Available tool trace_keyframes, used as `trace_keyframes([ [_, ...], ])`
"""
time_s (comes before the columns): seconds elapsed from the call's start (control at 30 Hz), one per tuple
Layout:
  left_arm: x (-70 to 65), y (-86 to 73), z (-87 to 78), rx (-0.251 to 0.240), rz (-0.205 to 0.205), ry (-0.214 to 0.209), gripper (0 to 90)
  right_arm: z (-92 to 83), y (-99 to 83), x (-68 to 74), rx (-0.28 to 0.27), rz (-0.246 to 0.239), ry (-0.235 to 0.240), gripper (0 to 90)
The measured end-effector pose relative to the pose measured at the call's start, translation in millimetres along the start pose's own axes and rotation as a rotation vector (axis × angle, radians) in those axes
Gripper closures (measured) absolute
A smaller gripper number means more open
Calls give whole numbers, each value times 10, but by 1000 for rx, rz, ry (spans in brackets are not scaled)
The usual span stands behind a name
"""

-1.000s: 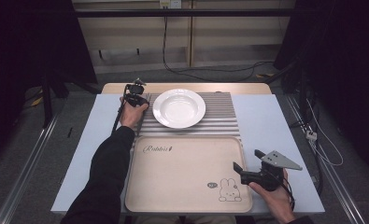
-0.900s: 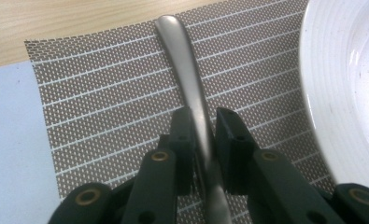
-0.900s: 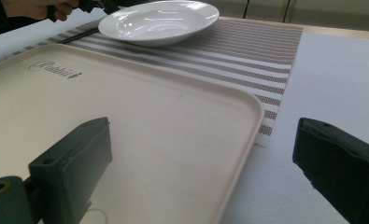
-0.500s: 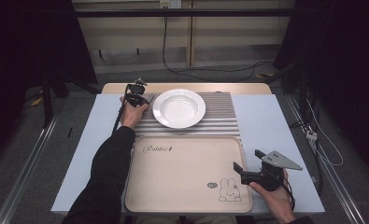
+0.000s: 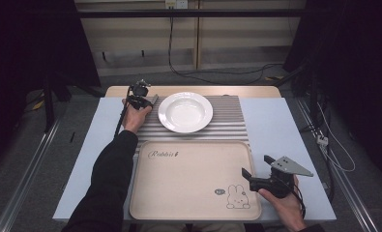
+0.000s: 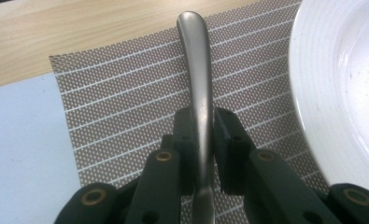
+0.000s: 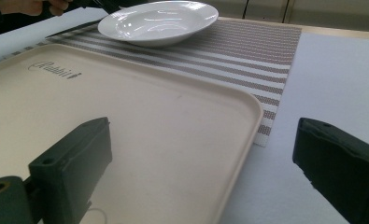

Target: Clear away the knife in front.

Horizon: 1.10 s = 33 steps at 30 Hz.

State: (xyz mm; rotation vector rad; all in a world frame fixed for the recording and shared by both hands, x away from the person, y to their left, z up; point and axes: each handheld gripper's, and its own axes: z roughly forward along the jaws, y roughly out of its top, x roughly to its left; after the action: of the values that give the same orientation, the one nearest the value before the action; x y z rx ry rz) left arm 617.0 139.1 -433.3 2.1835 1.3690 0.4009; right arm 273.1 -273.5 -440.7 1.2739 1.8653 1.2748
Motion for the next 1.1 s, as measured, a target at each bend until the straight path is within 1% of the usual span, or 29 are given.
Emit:
trace_keyframes([
  [0.03,7,-1,-6,-5,-1,-1,798,1,0,0,0,0,0,45],
  [0.13,16,-2,-38,-1,-6,-3,798,1,2,1,0,6,0,45],
  [0.3,12,4,-105,-7,-3,-6,798,0,4,6,-2,-1,0,46],
  [0.43,-5,4,-164,-10,19,-3,798,-7,3,5,-1,-3,-1,46],
  [0.47,-12,1,-177,-11,10,-6,798,-7,3,5,-1,-3,-1,46],
  [0.57,-28,-9,-218,-16,10,-6,798,-17,3,12,-3,-4,-2,45],
  [0.63,-31,-16,-243,-17,14,-13,798,-18,2,13,-3,-3,-4,45],
  [0.67,-31,-23,-253,-29,19,-18,798,-21,2,13,-3,-4,-5,45],
  [0.7,-34,-28,-274,-30,11,-20,798,-23,3,14,-2,-3,-5,45],
  [0.77,-36,-28,-320,-31,26,-13,798,-21,4,17,-2,-6,-2,45],
  [0.8,-34,-28,-341,-35,23,-17,798,-19,5,21,-1,-3,-2,45],
  [0.87,-46,-29,-399,-40,30,-12,798,-11,11,30,-3,-5,1,45],
  [1.07,-70,-47,-494,-51,35,-17,798,6,17,41,-4,-9,7,45],
  [1.1,-76,-53,-513,-51,29,-19,798,7,18,42,-3,-9,7,45],
])
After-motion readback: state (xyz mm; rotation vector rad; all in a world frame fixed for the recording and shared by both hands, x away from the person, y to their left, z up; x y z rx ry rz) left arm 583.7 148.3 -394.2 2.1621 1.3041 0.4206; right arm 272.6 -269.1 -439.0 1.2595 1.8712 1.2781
